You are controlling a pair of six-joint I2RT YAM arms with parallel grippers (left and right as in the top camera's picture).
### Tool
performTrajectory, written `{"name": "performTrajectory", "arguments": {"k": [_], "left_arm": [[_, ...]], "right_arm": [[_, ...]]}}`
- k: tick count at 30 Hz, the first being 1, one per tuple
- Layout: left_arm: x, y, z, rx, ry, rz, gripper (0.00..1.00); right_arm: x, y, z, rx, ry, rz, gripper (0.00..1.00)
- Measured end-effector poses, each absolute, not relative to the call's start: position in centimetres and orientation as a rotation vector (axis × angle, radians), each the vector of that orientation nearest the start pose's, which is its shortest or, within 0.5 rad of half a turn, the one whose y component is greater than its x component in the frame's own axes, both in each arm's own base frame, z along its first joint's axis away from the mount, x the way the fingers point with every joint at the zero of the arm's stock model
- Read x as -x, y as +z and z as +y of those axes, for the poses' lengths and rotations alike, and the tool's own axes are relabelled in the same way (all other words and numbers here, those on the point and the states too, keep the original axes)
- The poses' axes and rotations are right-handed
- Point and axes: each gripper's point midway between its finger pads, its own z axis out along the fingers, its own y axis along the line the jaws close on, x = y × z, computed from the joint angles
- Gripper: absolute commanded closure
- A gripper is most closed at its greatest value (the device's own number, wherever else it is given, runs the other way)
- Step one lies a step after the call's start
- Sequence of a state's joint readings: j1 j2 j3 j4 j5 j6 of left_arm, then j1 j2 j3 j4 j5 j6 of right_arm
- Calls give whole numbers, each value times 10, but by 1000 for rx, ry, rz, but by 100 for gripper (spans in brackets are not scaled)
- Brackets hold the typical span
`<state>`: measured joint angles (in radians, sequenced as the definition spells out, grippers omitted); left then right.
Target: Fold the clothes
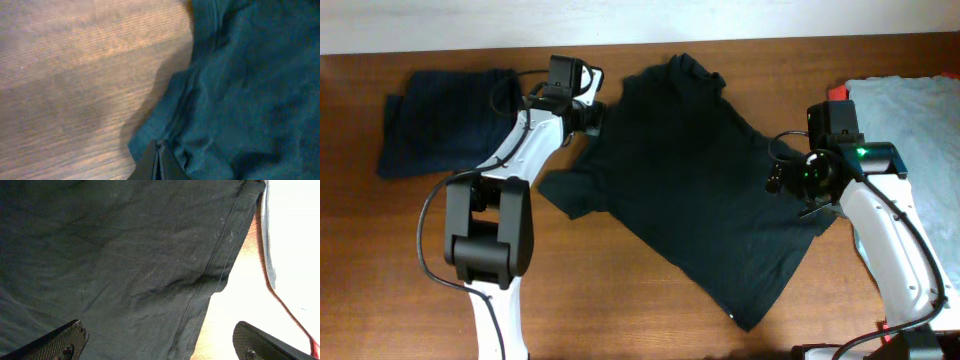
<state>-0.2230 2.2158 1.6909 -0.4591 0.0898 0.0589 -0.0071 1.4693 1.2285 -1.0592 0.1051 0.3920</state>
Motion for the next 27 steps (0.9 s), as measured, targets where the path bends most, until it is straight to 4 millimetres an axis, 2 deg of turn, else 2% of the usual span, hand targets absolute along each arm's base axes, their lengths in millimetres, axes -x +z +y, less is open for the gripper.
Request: {"name": "performTrajectory", "arguments": {"k": [8, 18, 27], "left_arm": [[-526, 18, -135, -402, -172, 2623, 97], [-528, 15, -122, -378, -71, 2630, 97], [-537, 13, -120, -365, -41, 2601, 97]], "right_arm": [[-311, 140, -20, -586, -73, 2794, 1], [-311, 140, -20, -587, -73, 2794, 1], [-311, 140, -20, -587, -73, 2794, 1]]}}
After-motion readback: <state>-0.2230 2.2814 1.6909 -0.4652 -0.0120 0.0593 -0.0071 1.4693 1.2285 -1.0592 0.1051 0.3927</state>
